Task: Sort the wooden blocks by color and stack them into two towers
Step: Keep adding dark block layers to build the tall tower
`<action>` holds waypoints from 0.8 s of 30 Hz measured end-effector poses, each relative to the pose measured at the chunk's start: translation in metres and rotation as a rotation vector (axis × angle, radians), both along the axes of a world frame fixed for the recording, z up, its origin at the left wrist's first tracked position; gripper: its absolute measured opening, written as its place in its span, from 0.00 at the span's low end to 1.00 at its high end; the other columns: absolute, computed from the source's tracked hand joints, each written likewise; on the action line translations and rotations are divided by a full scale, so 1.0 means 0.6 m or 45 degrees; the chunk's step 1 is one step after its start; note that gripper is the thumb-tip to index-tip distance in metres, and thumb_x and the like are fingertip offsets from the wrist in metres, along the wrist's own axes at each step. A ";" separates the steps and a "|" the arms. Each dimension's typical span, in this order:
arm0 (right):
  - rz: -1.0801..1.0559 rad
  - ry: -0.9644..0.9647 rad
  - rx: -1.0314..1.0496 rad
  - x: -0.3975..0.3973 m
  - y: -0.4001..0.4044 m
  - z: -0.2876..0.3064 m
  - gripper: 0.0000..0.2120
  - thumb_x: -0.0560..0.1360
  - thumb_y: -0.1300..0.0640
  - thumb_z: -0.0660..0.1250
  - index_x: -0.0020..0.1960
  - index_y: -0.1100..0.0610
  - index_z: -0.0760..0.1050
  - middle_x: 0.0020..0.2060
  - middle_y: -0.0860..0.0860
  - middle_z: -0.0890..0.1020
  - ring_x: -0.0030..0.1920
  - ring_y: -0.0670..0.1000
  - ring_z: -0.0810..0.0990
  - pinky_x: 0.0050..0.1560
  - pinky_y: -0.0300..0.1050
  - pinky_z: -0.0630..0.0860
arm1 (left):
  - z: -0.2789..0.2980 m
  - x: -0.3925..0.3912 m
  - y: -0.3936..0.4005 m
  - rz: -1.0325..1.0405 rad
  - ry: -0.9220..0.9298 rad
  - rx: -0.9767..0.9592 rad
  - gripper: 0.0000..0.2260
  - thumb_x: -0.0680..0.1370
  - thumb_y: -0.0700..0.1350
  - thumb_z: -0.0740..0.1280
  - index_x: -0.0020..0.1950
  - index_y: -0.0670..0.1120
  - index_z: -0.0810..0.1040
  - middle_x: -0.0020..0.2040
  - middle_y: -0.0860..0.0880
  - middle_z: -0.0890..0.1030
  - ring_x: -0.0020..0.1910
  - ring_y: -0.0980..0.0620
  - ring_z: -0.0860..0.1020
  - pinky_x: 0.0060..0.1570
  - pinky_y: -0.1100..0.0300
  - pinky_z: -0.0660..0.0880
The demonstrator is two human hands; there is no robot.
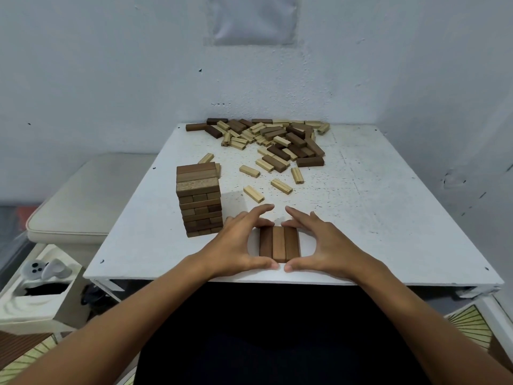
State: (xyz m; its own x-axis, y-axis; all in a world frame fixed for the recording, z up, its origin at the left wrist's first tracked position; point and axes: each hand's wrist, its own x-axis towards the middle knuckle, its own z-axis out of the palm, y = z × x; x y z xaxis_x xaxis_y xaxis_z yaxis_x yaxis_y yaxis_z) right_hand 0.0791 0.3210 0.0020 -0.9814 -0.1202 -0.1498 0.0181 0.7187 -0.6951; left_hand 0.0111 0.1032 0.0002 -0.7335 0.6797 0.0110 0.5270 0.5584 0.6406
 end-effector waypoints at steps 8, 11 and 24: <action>-0.037 0.046 -0.031 0.003 -0.005 -0.008 0.49 0.63 0.40 0.78 0.75 0.33 0.52 0.66 0.32 0.69 0.79 0.51 0.48 0.75 0.56 0.54 | -0.001 -0.001 0.003 -0.005 -0.063 0.061 0.46 0.62 0.63 0.77 0.75 0.61 0.56 0.59 0.64 0.73 0.67 0.56 0.70 0.68 0.47 0.67; -0.039 0.083 -0.046 0.002 -0.005 -0.012 0.47 0.63 0.40 0.78 0.75 0.34 0.55 0.66 0.34 0.71 0.78 0.50 0.52 0.76 0.54 0.55 | 0.001 -0.001 0.005 0.001 -0.091 0.073 0.46 0.61 0.62 0.77 0.74 0.60 0.59 0.59 0.62 0.75 0.66 0.56 0.71 0.68 0.48 0.68; 0.065 0.419 -0.128 -0.004 0.012 0.108 0.43 0.62 0.50 0.82 0.72 0.41 0.65 0.64 0.45 0.78 0.67 0.40 0.72 0.65 0.37 0.68 | 0.118 0.003 0.017 0.018 0.179 0.213 0.40 0.63 0.53 0.81 0.70 0.55 0.66 0.63 0.54 0.77 0.56 0.71 0.71 0.55 0.73 0.67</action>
State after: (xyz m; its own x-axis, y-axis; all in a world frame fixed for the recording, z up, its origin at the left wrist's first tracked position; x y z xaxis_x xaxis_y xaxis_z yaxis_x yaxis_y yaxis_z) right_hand 0.0768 0.3282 0.0671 -0.9675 -0.1681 0.1890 -0.2529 0.6405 -0.7251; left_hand 0.0129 0.1136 0.0709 -0.7260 0.6496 0.2257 0.6108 0.4585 0.6455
